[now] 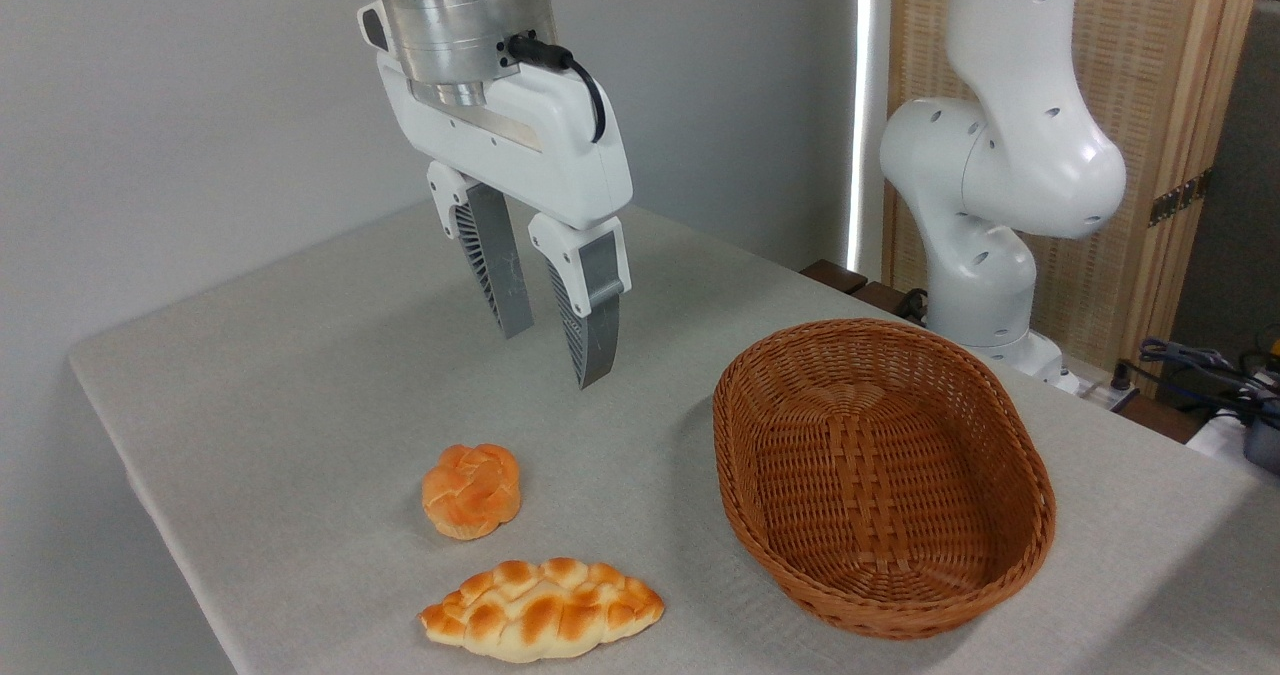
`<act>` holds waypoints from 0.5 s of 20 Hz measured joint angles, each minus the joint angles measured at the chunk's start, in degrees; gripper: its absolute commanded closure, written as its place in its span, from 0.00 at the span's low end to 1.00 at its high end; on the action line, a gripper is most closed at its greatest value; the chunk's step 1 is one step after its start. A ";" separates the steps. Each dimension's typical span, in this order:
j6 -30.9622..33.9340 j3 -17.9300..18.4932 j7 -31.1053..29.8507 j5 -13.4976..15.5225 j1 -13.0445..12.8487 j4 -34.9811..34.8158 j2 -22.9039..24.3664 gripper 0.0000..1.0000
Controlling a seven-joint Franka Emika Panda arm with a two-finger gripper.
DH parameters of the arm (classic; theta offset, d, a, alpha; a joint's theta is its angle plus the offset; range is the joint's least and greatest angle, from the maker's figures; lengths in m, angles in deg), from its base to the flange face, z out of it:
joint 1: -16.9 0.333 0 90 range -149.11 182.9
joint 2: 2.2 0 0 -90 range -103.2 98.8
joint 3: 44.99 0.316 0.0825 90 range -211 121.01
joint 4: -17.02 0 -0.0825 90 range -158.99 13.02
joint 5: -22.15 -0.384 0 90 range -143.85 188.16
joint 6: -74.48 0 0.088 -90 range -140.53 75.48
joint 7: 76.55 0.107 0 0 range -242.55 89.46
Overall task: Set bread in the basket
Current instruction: 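Lower the open gripper down over the small round bun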
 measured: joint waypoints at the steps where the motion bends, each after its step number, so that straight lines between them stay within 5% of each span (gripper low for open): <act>1: 0.00 0.00 0.01 0.00 0.00 0.00 0.00 0.00; 10: 0.00 0.55 0.06 0.06 -0.10 0.00 -0.08 0.00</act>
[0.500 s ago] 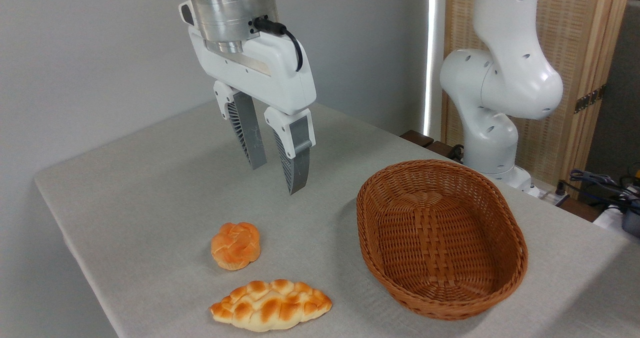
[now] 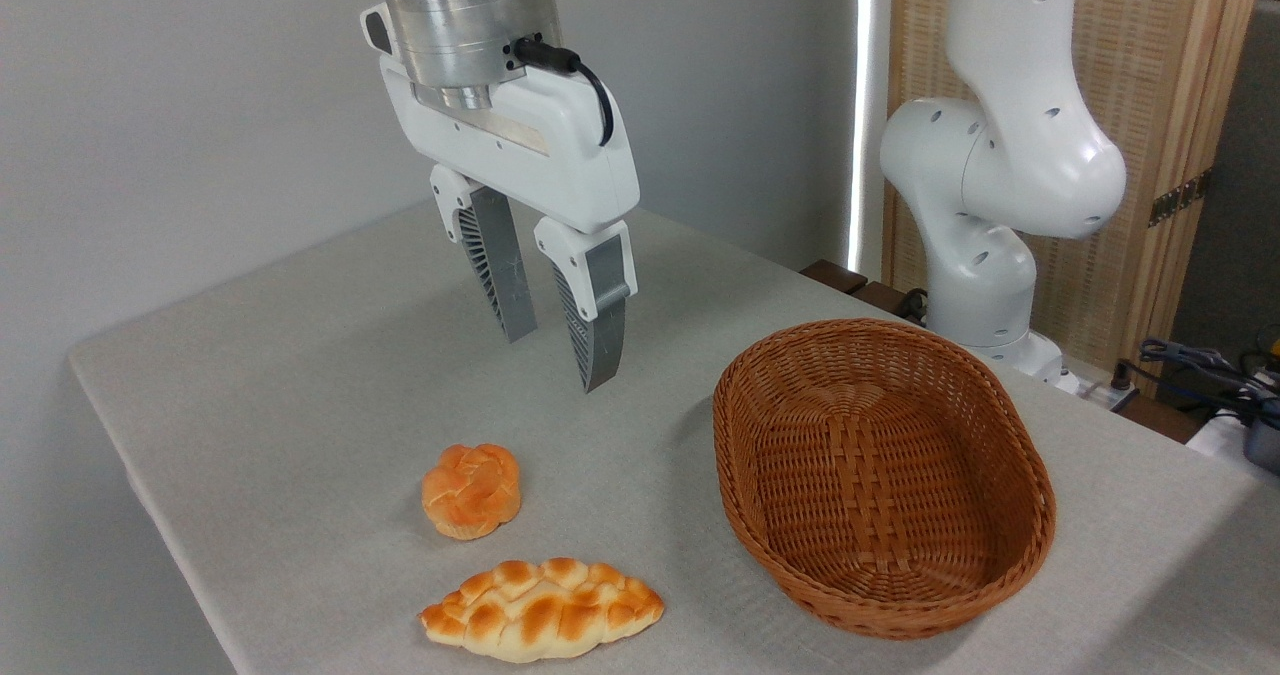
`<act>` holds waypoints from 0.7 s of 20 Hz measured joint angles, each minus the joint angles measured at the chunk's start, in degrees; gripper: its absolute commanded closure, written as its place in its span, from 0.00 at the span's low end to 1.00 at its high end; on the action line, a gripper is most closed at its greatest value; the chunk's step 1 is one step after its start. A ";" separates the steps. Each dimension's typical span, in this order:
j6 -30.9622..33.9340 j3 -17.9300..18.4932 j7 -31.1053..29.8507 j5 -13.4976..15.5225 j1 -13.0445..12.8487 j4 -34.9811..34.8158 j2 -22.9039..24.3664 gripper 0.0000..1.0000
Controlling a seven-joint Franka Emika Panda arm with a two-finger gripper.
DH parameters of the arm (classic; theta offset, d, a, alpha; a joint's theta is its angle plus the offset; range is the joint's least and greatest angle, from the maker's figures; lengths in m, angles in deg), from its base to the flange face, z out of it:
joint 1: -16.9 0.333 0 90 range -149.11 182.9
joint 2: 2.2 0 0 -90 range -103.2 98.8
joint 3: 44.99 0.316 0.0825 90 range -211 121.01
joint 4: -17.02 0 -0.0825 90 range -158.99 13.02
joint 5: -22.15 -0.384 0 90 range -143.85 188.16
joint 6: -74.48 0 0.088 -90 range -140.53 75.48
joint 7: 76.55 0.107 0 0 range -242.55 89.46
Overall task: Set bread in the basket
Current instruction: 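Lower the open gripper down over the small round bun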
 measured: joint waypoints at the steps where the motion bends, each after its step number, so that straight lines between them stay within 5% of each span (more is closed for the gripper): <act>1: 0.00 -0.08 0.01 0.00 -0.08 0.00 0.01 0.00; 8: -0.28 -2.12 0.85 0.93 -0.71 -0.03 0.16 0.00; 14: -9.61 -2.63 1.60 0.94 -0.90 -3.71 -0.50 0.00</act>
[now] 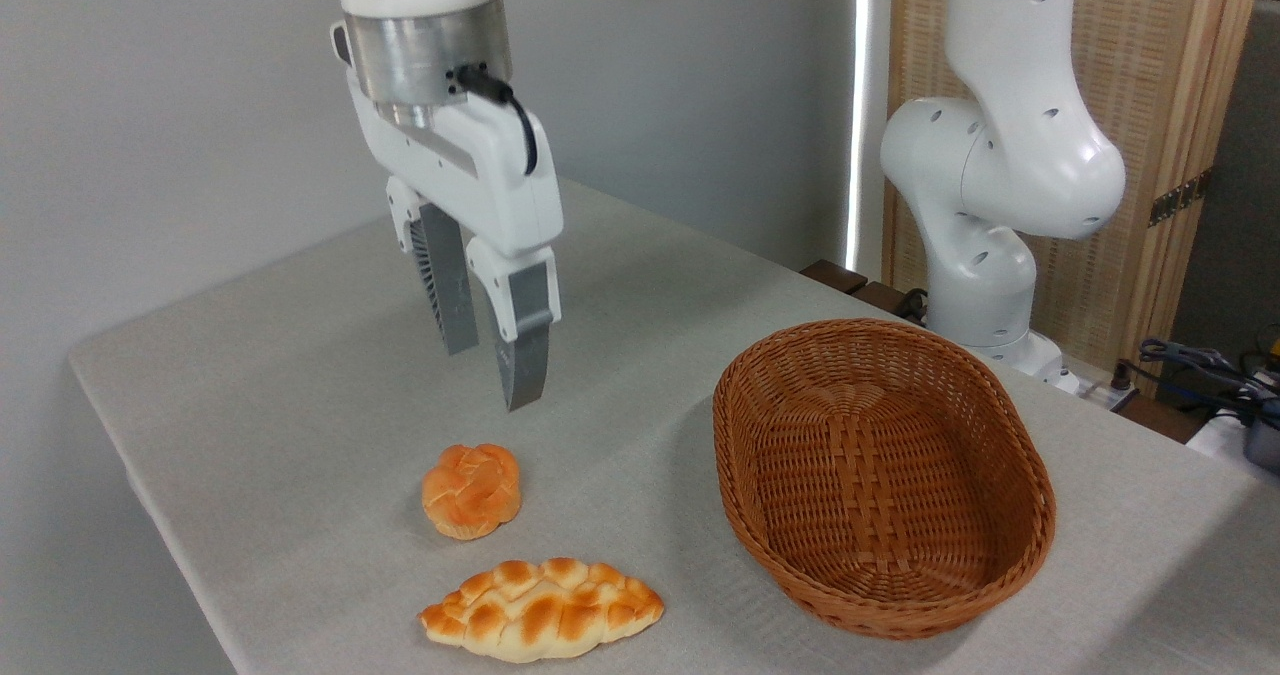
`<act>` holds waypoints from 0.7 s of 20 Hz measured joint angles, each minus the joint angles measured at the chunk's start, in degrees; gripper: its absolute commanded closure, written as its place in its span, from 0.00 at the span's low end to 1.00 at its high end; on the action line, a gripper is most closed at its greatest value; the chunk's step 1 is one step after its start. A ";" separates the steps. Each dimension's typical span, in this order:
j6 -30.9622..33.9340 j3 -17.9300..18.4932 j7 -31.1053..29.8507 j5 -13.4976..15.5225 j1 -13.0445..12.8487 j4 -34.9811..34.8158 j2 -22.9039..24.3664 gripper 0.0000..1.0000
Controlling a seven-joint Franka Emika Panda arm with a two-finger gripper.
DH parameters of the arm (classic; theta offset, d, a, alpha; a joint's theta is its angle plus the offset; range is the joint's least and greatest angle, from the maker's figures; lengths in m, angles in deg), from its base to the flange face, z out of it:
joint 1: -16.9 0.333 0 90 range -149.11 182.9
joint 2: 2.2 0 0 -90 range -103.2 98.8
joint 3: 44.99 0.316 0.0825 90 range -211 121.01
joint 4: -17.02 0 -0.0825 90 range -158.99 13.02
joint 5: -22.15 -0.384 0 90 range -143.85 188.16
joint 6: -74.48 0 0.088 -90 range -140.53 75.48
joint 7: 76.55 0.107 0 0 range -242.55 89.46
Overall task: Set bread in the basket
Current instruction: 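Lower the open gripper down over the small round bun, then close the gripper fingers around the round bun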
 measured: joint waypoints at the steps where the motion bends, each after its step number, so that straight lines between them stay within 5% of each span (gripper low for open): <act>1: -0.48 -0.01 0.86 0.00 0.00 -0.86 -0.04 0.00; 9: -3.13 -2.84 2.01 0.46 -0.12 -6.28 -0.11 0.00; 14: -11.58 -4.61 2.01 3.37 -0.11 -10.45 -0.24 0.00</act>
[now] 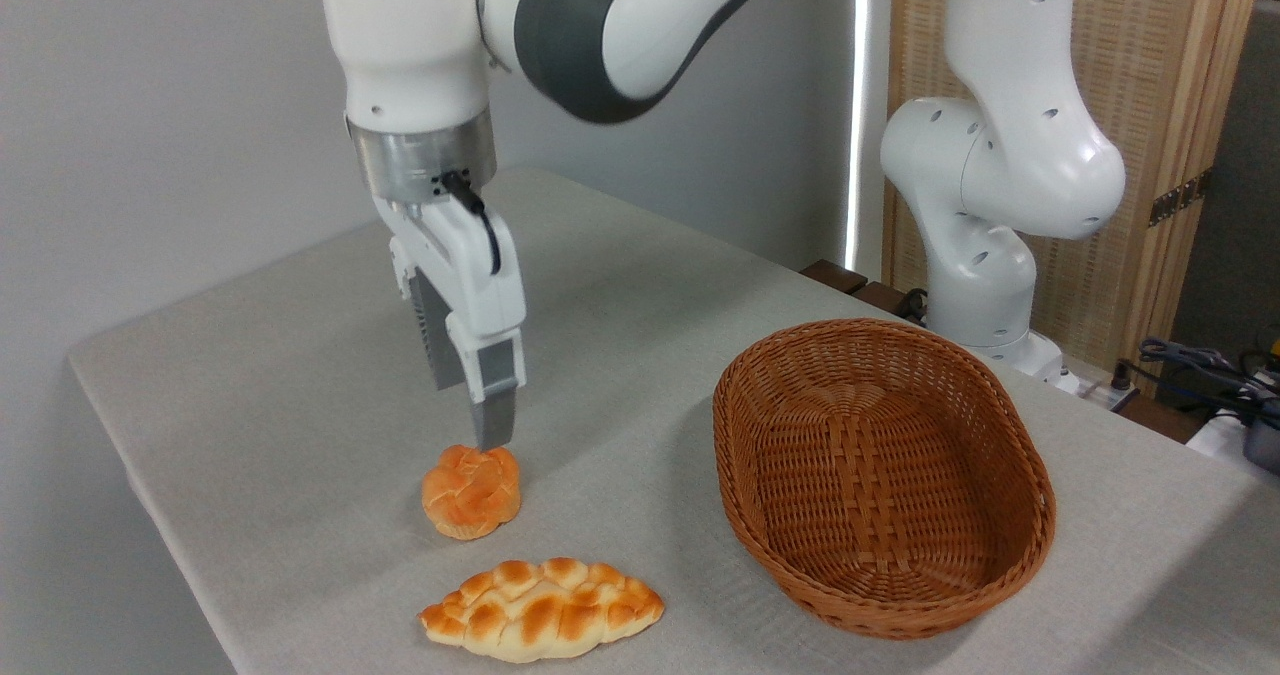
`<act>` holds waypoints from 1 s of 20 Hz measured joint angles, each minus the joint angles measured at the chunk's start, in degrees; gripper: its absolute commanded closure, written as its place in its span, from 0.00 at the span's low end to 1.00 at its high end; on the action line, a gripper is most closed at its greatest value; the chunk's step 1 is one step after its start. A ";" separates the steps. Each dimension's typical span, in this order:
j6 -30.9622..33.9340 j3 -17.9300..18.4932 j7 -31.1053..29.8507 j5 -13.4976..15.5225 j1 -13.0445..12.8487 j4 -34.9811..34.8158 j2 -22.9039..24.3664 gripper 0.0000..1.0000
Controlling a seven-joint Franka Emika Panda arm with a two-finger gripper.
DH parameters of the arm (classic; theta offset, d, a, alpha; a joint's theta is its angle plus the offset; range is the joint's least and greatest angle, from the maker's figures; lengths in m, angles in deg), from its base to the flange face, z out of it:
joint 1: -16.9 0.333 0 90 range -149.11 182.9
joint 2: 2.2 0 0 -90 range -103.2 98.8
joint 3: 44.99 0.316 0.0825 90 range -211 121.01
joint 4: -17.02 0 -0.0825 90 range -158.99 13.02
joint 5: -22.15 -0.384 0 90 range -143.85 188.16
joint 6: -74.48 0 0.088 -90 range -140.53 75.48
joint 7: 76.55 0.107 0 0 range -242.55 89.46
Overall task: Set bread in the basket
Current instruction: 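Close the gripper fingers around the round bun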
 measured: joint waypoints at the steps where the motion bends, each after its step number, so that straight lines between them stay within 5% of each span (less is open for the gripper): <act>1: -2.04 -0.41 0.00 0.01 -0.01 -1.16 -0.13 0.00; 11: -8.07 -3.01 0.17 -0.04 0.02 -6.81 -0.74 0.00; 15: -9.38 -3.28 0.79 -3.14 0.03 -7.59 -1.47 0.00; 20: -11.46 -3.38 0.83 -3.52 0.03 -7.87 -2.43 0.00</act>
